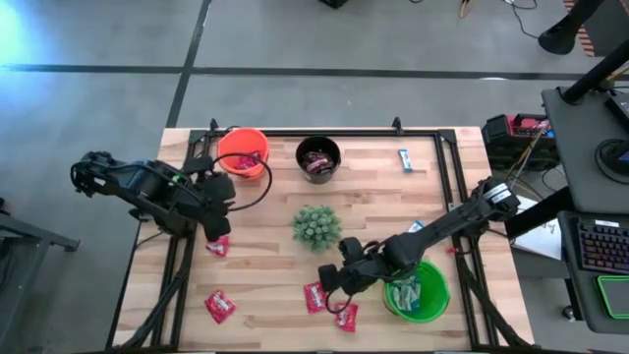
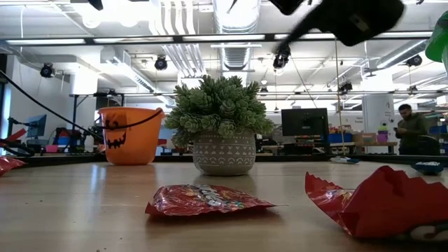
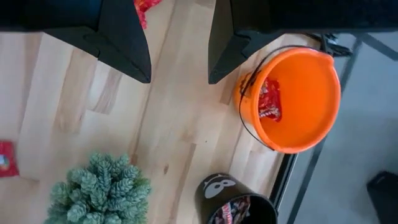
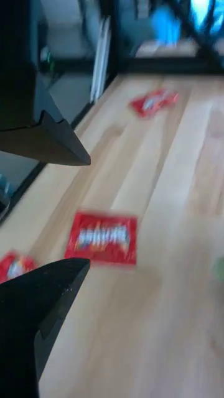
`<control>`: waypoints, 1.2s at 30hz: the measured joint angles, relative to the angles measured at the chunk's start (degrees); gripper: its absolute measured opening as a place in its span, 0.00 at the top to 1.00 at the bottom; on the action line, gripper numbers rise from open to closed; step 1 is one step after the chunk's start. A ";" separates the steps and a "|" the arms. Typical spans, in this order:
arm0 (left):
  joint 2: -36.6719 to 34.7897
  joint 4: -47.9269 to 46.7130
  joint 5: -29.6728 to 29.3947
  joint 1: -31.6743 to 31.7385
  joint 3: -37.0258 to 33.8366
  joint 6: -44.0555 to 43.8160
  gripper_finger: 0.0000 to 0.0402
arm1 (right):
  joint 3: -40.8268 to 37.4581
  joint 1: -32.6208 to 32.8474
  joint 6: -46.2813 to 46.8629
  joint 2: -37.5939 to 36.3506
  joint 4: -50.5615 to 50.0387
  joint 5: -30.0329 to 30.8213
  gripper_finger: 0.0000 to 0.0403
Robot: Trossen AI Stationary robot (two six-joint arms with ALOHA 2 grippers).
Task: Sort candy
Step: Put the red candy into the orange bucket
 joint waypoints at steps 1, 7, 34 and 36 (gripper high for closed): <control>-0.12 0.00 0.00 0.00 0.02 1.27 0.65 | 0.00 -0.13 0.67 0.04 1.58 0.78 0.39; -0.60 -0.01 0.02 0.01 0.02 8.73 0.65 | 0.02 -0.50 1.09 0.13 7.00 1.96 0.39; -1.62 0.02 0.06 0.01 0.04 11.88 0.65 | 0.55 -2.51 -9.42 9.44 12.99 -5.81 0.39; -1.62 0.02 0.06 0.01 0.04 11.88 0.65 | 1.20 -2.82 -9.70 9.45 11.84 -6.00 0.39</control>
